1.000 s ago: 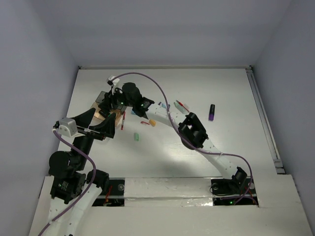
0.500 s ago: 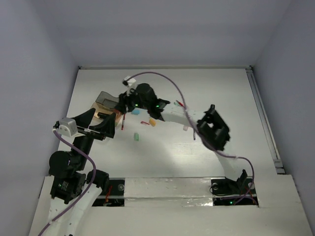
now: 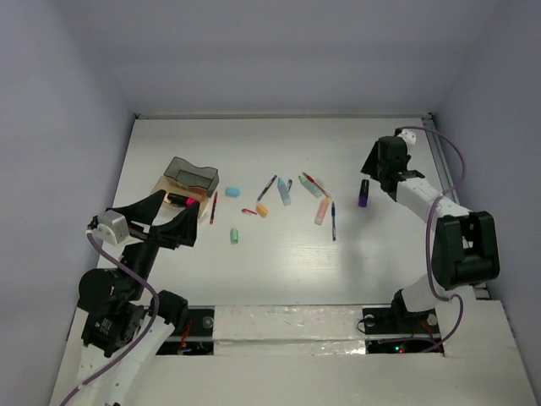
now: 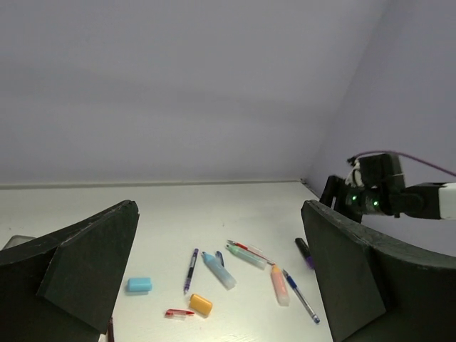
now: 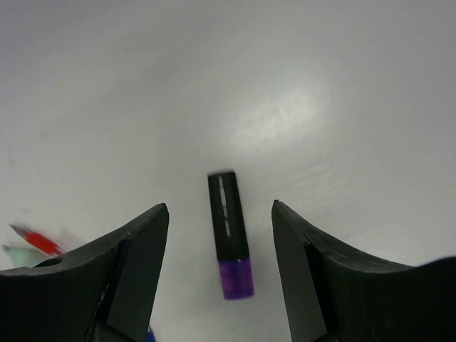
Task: Sort the stationery into containers
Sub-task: Pick up the stationery from the center of the board, then place the stationery in the storage box, then pick up the pen from the center of the board.
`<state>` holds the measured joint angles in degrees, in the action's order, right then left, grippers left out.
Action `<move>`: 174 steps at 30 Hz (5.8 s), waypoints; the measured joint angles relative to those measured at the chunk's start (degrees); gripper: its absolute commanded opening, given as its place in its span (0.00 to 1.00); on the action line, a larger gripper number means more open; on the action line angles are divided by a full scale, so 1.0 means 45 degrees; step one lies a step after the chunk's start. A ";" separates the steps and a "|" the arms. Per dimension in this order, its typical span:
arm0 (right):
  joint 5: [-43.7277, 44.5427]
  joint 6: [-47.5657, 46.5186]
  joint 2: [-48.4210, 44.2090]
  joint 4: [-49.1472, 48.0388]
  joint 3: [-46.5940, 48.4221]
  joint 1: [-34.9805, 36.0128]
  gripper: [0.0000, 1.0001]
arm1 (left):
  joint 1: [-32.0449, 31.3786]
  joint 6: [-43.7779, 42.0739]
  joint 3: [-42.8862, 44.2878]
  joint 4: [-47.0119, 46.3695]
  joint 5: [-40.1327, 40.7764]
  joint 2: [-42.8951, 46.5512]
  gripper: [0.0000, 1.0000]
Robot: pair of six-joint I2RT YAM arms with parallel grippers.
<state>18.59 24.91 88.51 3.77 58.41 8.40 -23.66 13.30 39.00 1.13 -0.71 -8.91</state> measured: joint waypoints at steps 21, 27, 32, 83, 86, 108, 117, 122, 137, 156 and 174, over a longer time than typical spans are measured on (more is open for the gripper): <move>-0.1209 -0.0797 0.3609 0.3536 0.1637 -0.0141 0.23 | -0.0665 -0.0092 0.0000 0.0107 0.0452 0.0306 0.99; -0.1064 -0.1001 0.3497 0.3492 0.1666 -0.0039 0.15 | -0.0831 -0.0097 0.0000 0.0112 0.0481 0.0296 0.99; -0.1258 -0.1734 0.1909 0.3347 0.2050 0.1447 0.17 | -0.0835 -0.0102 0.0000 0.0112 0.0481 0.0146 0.99; -0.8160 -0.4255 1.3104 0.0165 1.7082 1.0239 0.56 | -0.0272 -0.0180 0.0000 0.0559 0.0787 -0.0996 0.99; -0.8116 -0.4260 1.3104 0.0165 1.7082 1.0239 0.54 | -0.0272 -0.0180 0.0000 0.0559 0.0782 -0.0996 0.99; -0.3347 -0.3487 0.4231 -0.0942 0.5829 0.9452 0.31 | -0.0194 -0.0170 0.0000 0.0563 0.0714 -0.1540 0.98; -0.2555 -0.2545 0.3405 0.1418 0.3696 0.7261 0.44 | 0.0034 -0.0087 0.0000 0.0627 0.0714 -0.2691 0.98; -0.2059 -0.2477 0.3789 0.2385 0.4138 0.6227 0.47 | 0.0374 -0.0029 0.0000 0.0840 0.0627 -0.3764 0.98; -0.2137 -0.2127 0.5799 0.3084 0.5187 0.6557 0.47 | 0.0962 0.0068 0.0000 0.0976 0.0044 -0.4046 0.98; -0.1530 -0.3181 0.8189 0.3963 0.8573 0.6543 0.49 | 0.1146 0.0126 0.0000 0.0971 -0.0418 -0.4056 0.98; -0.1307 -0.3351 0.8782 0.4396 0.9010 0.6538 0.20 | 0.1146 0.0136 0.0000 0.0971 -0.0495 -0.4051 0.98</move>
<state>12.71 9.82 128.03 23.55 98.96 37.82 -18.50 13.91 39.00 5.50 -2.94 -27.14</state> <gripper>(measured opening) 0.284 0.981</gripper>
